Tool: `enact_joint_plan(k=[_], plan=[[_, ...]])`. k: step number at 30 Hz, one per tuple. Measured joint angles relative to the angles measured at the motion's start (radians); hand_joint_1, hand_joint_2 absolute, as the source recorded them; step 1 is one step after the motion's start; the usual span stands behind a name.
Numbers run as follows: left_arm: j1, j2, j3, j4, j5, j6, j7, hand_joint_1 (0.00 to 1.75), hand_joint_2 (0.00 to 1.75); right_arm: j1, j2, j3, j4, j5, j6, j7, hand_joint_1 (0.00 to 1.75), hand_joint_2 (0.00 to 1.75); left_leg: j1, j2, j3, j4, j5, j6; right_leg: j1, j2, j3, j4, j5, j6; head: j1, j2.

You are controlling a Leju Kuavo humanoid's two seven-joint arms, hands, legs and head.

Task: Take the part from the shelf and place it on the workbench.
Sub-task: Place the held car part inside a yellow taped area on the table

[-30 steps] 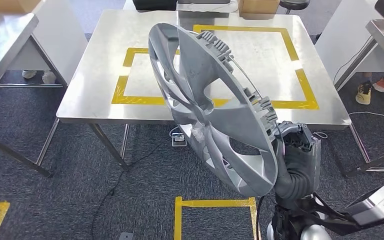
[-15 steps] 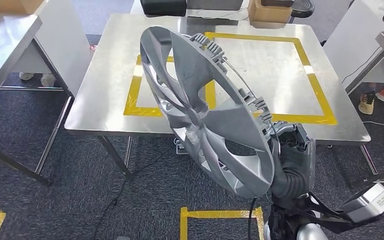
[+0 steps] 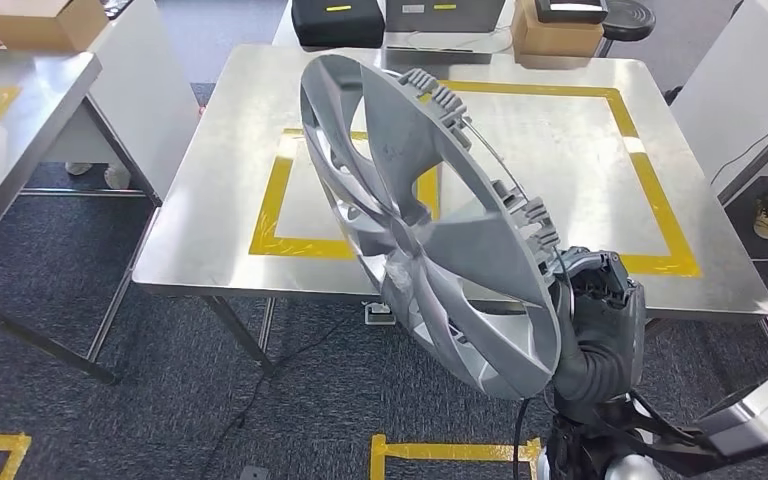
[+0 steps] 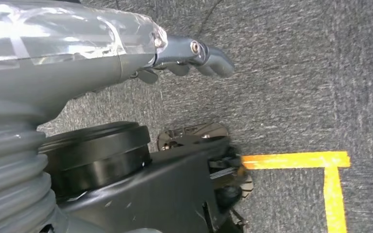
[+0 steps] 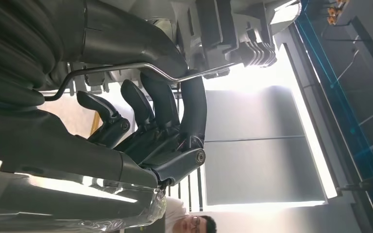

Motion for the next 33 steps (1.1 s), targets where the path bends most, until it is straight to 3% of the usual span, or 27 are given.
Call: enact_joint_plan(k=[2, 3, 4, 6, 7, 9, 13, 15, 17, 18, 19, 20, 22, 24, 26, 29, 33], plan=[[0.0, 0.001, 0.0, 0.0, 0.0, 0.0, 0.0, 0.0, 1.75, 0.0, 0.001, 0.0, 0.0, 0.0, 0.0, 0.0, 1.75, 1.75, 0.001, -0.001, -0.074, 0.103, -0.045, -0.005, 0.0, 0.0, 0.008, -0.001, -0.009, -0.002, -0.008, 0.0], [0.002, 0.001, 0.0, 0.0, 0.0, 0.0, 0.0, 0.0, 1.75, 0.002, 0.001, 0.0, 0.0, 0.0, -0.001, 0.0, 1.75, 1.75, 0.001, -0.001, -0.103, 0.128, -0.047, -0.006, 0.0, 0.0, 0.014, -0.001, -0.015, -0.001, -0.011, 0.0], [0.003, 0.002, 0.0, 0.0, 0.0, 0.0, 0.0, 0.0, 1.75, 0.003, 0.001, 0.0, 0.001, 0.0, -0.001, 0.0, 1.75, 1.75, 0.001, 0.0, -0.116, 0.123, -0.027, -0.006, 0.0, 0.001, 0.021, -0.001, -0.022, 0.0, -0.014, 0.0], [0.004, 0.003, 0.0, 0.0, 0.0, 0.0, 0.0, 0.0, 1.75, 0.003, 0.001, 0.0, 0.001, -0.001, -0.001, 0.0, 1.75, 1.75, 0.001, 0.001, -0.096, 0.02, 0.062, -0.004, -0.001, 0.002, 0.043, -0.001, -0.04, 0.006, -0.021, 0.0], [0.004, 0.004, 0.0, 0.0, 0.0, 0.0, 0.0, 0.0, 1.75, 0.003, 0.001, 0.0, 0.001, -0.001, -0.001, 0.0, 1.75, 1.75, 0.0, 0.003, -0.08, -0.033, 0.093, -0.001, -0.001, 0.002, 0.054, 0.0, -0.048, 0.01, -0.025, 0.0], [0.004, 0.005, 0.0, 0.0, 0.0, 0.0, 0.0, 0.0, 1.75, 0.002, 0.001, 0.0, 0.001, -0.001, -0.001, 0.0, 1.75, 1.75, -0.004, 0.007, -0.06, -0.092, 0.109, 0.012, 0.0, 0.001, 0.066, 0.0, -0.064, 0.023, -0.03, 0.0], [0.006, 0.006, 0.0, 0.0, 0.001, 0.0, -0.001, 0.0, 1.75, 0.002, 0.001, 0.0, 0.0, -0.001, -0.002, 0.0, 1.75, 1.75, -0.001, 0.006, -0.035, -0.103, 0.101, 0.042, 0.0, 0.001, 0.072, 0.036, -0.078, 0.046, -0.028, 0.0], [0.004, 0.006, 0.0, 0.0, 0.001, 0.0, -0.002, 0.0, 1.75, 0.0, 0.001, 0.0, 0.0, -0.001, -0.002, 0.0, 1.75, 1.75, 0.002, 0.004, -0.017, -0.108, 0.093, 0.049, -0.003, 0.001, 0.022, 0.129, -0.102, 0.056, -0.018, 0.0], [0.005, 0.006, 0.0, 0.0, 0.001, 0.0, -0.002, 0.0, 1.75, 0.0, 0.001, 0.0, 0.0, -0.001, -0.002, 0.0, 1.75, 1.75, 0.001, 0.004, -0.003, -0.108, 0.078, 0.053, -0.006, 0.001, -0.062, 0.247, -0.15, 0.065, -0.006, 0.0], [0.006, 0.006, 0.0, 0.0, 0.001, 0.0, -0.002, 0.0, 1.75, 0.001, 0.001, 0.0, 0.0, -0.001, -0.002, -0.001, 1.75, 1.75, 0.001, 0.004, 0.006, -0.108, 0.069, 0.053, -0.007, 0.001, -0.095, 0.281, -0.167, 0.066, -0.002, 0.0], [0.007, 0.006, 0.0, 0.0, 0.001, 0.0, -0.002, 0.0, 1.75, 0.002, 0.001, 0.0, 0.001, -0.001, -0.002, 0.0, 1.75, 1.75, 0.001, 0.003, 0.017, -0.108, 0.059, 0.052, -0.007, 0.001, -0.116, 0.285, -0.165, 0.065, 0.002, 0.0], [0.007, 0.006, 0.0, 0.0, 0.001, 0.0, -0.002, 0.0, 1.75, 0.003, 0.001, 0.0, 0.001, -0.001, -0.002, 0.0, 1.75, 1.75, 0.0, 0.003, 0.032, -0.108, 0.05, 0.051, -0.007, 0.001, -0.121, 0.257, -0.141, 0.062, 0.006, 0.0], [0.007, 0.006, 0.0, 0.0, 0.001, 0.0, -0.003, 0.0, 1.75, 0.003, 0.001, 0.0, 0.001, -0.001, -0.002, 0.0, 1.75, 1.75, 0.0, 0.003, 0.06, -0.109, 0.029, 0.046, -0.003, 0.001, -0.109, 0.145, -0.039, 0.048, 0.013, 0.0], [0.005, 0.004, 0.0, 0.0, 0.001, 0.0, -0.004, 0.0, 1.75, 0.003, 0.002, 0.0, 0.001, -0.002, -0.003, -0.001, 1.75, 1.75, -0.001, 0.003, 0.071, -0.11, 0.013, 0.036, 0.004, 0.002, -0.102, 0.069, 0.027, 0.031, 0.013, 0.0], [0.005, 0.003, 0.0, 0.0, 0.002, 0.0, -0.006, 0.0, 1.75, 0.005, 0.001, 0.0, 0.001, -0.002, -0.003, -0.001, 1.75, 1.75, -0.004, 0.002, 0.073, -0.109, 0.005, 0.032, 0.005, 0.003, -0.098, 0.05, 0.038, 0.032, 0.011, 0.0], [0.003, 0.003, 0.0, 0.0, 0.002, -0.001, -0.007, 0.0, 1.75, 0.004, 0.001, -0.001, 0.0, -0.001, -0.004, -0.001, 1.75, 1.75, -0.008, 0.003, 0.078, -0.113, 0.013, 0.041, 0.002, 0.004, -0.091, 0.039, 0.045, 0.043, 0.007, 0.0], [0.003, 0.006, 0.0, 0.0, 0.003, -0.001, -0.007, 0.0, 1.75, 0.003, 0.001, -0.001, 0.0, -0.001, -0.004, -0.001, 1.75, 1.75, -0.009, 0.003, 0.086, -0.129, 0.016, 0.037, 0.001, 0.004, -0.087, 0.033, 0.037, 0.032, -0.002, 0.0]])
